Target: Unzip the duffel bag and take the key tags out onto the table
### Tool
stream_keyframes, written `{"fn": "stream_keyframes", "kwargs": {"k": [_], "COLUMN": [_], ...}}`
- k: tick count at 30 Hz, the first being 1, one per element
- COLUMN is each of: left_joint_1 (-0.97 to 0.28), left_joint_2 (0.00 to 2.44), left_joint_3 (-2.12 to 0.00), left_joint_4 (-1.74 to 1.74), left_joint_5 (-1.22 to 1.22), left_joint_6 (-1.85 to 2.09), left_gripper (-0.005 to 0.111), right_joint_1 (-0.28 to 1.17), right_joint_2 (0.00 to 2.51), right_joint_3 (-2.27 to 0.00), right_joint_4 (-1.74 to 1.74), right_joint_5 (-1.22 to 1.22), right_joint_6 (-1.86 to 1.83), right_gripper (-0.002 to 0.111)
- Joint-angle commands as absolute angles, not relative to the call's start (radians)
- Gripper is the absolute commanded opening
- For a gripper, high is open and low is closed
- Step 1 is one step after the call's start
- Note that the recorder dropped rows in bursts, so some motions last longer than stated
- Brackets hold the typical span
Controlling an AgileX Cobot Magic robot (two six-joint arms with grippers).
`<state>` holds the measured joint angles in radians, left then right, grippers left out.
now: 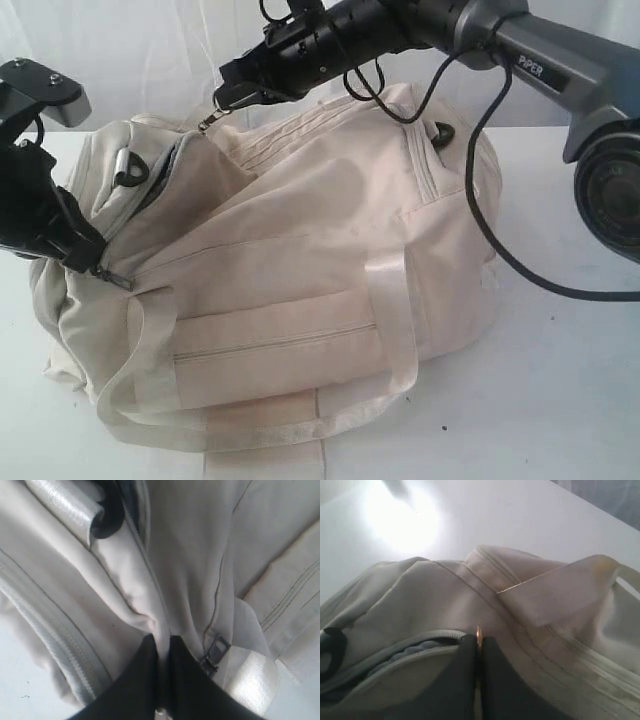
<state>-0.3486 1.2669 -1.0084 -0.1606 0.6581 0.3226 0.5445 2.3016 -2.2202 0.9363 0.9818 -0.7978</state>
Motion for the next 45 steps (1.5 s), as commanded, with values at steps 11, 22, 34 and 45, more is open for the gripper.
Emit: {"fn": "stream_keyframes", "kwargs": {"k": [11, 22, 34, 45], "left_joint_1": [-0.351, -0.351, -0.351, -0.351], "left_joint_2": [1.256, 1.256, 1.24, 1.222], "left_joint_3": [-1.001, -1.001, -1.003, -1.003], "left_joint_4": [-0.17, -0.178, -0.273, -0.373], "left_joint_5": [0.744, 0.703, 0.607, 0.686], "left_joint_6": [0.313, 0.313, 0.322, 0.364], "left_gripper": [0.0, 0.0, 0.0, 0.009], "right_joint_1": [0.429, 0.429, 0.509, 0.61], "right_joint_2": [2.278, 2.278, 2.316, 2.344], "right_joint_3": [-2.223, -2.223, -2.221, -2.221], "right_joint_4": [1.043, 1.043, 1.041, 1.041], "right_joint_5": [1.005, 1.0, 1.036, 1.049], "right_joint_6": [-0.833, -0.833, -0.808, -0.804], "right_gripper": [0.0, 0.0, 0.0, 0.0]}}
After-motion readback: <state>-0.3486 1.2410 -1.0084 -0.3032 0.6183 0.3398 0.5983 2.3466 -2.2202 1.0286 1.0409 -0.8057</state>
